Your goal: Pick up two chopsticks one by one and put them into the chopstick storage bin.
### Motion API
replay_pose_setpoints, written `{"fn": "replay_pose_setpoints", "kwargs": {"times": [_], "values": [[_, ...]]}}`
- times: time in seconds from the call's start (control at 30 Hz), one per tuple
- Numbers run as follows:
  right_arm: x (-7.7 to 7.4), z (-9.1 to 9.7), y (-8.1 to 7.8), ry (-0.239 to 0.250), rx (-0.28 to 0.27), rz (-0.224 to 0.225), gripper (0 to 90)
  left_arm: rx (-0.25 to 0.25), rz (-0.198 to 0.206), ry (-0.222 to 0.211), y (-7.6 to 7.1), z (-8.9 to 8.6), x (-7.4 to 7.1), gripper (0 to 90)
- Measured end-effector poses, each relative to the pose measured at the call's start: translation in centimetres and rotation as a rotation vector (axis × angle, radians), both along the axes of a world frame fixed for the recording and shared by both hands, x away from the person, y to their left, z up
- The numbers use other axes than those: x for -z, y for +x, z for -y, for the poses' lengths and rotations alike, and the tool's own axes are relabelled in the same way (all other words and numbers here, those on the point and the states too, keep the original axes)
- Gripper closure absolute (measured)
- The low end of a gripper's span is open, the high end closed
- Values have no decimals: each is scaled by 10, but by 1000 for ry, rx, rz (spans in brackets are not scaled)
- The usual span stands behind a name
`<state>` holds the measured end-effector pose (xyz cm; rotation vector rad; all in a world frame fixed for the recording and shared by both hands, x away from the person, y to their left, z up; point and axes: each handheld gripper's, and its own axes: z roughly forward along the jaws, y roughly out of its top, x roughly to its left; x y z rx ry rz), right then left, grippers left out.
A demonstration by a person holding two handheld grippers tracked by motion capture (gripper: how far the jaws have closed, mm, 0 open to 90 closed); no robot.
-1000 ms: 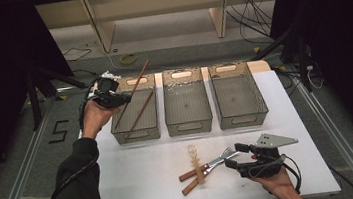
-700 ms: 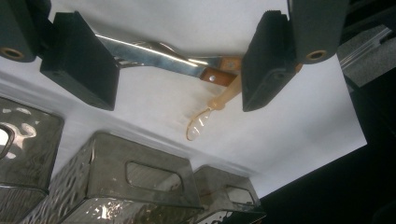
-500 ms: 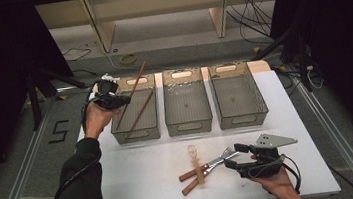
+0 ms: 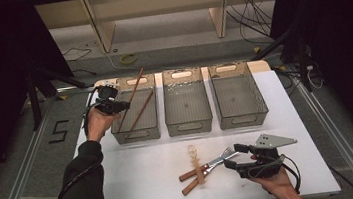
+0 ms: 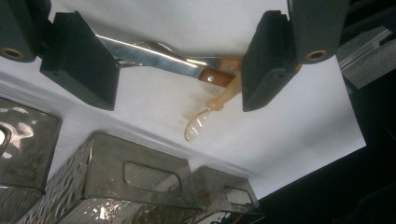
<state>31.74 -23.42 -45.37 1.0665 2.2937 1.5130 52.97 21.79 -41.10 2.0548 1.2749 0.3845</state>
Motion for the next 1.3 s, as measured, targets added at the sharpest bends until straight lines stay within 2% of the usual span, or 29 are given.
{"fn": "replay_pose_setpoints", "kwargs": {"times": [0.7, 1.1, 1.3], "values": [[1, -1, 0, -1, -1, -4, 288, -21, -61, 10, 1, -1, 14, 843], [1, 0, 0, 1, -1, -2, 288, -50, -84, 25, 4, -1, 21, 838], [0, 0, 0, 1, -1, -2, 288, -70, -97, 17, 4, -2, 24, 826]]}}
